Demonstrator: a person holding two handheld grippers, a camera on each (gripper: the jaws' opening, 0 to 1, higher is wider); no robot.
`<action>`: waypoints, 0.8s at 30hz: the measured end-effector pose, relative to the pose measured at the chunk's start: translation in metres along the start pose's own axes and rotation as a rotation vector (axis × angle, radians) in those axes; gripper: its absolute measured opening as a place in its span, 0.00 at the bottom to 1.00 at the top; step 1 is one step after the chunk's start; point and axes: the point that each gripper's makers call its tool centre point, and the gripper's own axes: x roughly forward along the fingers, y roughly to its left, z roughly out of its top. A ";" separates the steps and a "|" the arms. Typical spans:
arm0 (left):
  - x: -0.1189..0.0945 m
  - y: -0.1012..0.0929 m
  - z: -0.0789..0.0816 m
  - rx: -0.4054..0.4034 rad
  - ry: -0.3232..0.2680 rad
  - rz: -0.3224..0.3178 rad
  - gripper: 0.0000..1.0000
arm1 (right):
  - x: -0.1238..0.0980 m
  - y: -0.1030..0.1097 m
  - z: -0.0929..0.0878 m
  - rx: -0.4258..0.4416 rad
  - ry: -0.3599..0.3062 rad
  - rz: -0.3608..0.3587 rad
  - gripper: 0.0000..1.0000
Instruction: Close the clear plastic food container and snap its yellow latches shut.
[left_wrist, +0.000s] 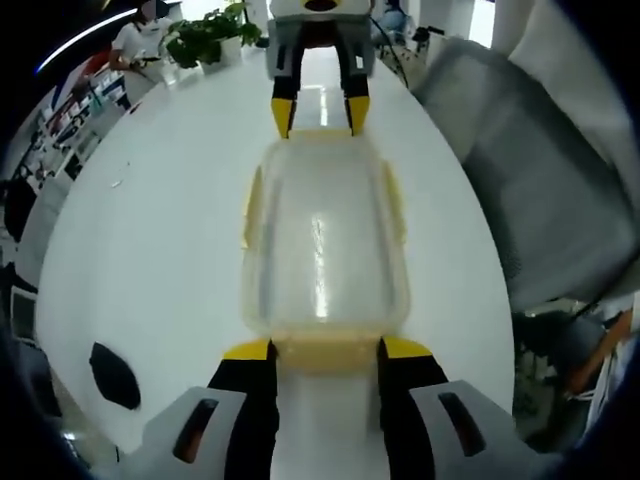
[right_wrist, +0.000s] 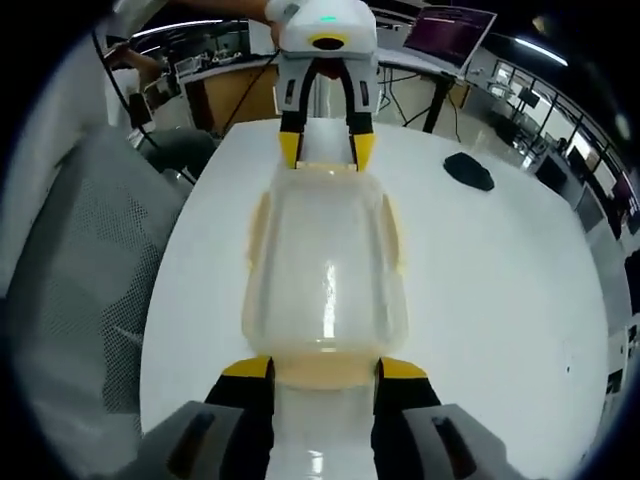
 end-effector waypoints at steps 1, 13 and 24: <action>-0.004 -0.002 0.002 -0.002 -0.003 0.001 0.37 | -0.005 0.001 0.003 -0.004 -0.005 0.002 0.36; -0.040 -0.004 0.028 -0.019 -0.004 -0.009 0.37 | -0.042 0.000 0.017 -0.017 -0.035 0.032 0.36; -0.053 0.001 0.055 -0.029 0.017 -0.012 0.37 | -0.076 -0.004 0.015 -0.017 -0.045 0.039 0.36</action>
